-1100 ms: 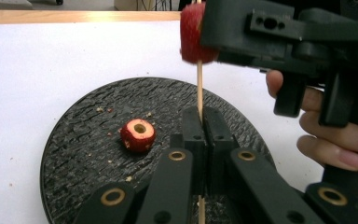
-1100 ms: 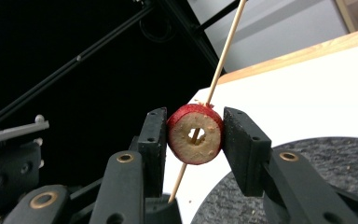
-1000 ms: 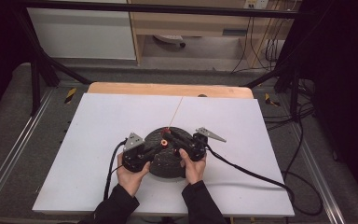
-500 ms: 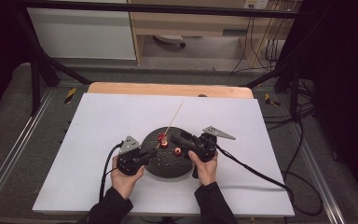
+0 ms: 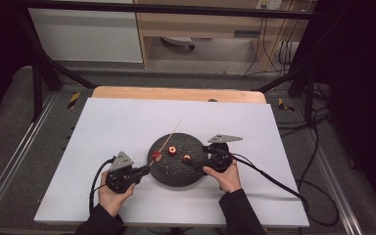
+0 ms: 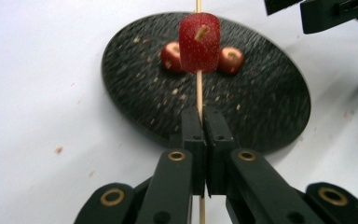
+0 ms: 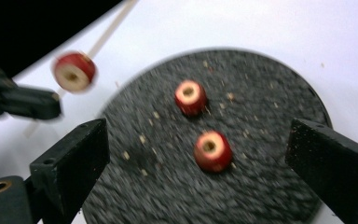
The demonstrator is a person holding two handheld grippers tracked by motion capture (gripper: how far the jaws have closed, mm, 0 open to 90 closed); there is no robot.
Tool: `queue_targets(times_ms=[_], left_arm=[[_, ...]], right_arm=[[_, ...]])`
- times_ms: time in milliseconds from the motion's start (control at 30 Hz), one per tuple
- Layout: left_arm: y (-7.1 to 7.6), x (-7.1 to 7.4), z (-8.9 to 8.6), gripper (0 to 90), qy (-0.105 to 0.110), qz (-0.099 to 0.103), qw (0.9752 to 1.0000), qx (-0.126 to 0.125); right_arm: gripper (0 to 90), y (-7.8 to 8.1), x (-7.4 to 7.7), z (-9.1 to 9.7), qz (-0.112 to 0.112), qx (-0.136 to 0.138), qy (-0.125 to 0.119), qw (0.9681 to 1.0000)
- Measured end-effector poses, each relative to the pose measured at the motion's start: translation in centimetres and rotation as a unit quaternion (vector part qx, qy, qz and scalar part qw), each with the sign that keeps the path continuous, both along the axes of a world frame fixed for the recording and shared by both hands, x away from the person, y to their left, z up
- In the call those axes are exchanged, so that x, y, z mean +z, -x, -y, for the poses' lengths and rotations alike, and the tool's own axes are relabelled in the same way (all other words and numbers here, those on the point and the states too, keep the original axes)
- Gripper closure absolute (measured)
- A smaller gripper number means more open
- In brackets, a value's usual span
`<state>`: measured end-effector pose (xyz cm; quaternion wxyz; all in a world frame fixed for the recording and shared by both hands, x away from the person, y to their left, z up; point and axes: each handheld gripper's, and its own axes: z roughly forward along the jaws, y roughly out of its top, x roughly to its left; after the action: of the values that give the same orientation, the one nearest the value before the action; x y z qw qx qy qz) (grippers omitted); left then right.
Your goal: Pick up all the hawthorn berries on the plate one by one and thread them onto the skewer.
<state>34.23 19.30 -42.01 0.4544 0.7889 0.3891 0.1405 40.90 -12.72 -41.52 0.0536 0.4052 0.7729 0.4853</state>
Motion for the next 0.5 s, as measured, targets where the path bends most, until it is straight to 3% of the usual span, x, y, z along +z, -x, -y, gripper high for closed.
queue_targets(times_ms=[133,200,367,500], left_arm=[[0.6,-0.4,-1.4,88.4,-0.005,-0.008,1.0,0.002],[1.1,-0.6,-2.0,88.4,-0.015,0.0,0.9999,0.005],[1.7,-0.9,-3.3,88.4,-0.021,-0.003,0.9997,0.008],[1.9,-1.0,-3.8,88.4,-0.018,-0.005,0.9998,0.005]], right_arm=[[6.0,-0.5,0.2,-0.1,-0.009,0.018,0.054,0.9983],[6.0,-0.8,0.4,-0.2,-0.016,0.027,0.077,0.9966],[7.9,-1.8,1.0,-1.0,-0.036,0.047,0.132,0.9895],[11.3,-2.6,1.5,-1.9,-0.05,0.067,0.173,0.9813]])
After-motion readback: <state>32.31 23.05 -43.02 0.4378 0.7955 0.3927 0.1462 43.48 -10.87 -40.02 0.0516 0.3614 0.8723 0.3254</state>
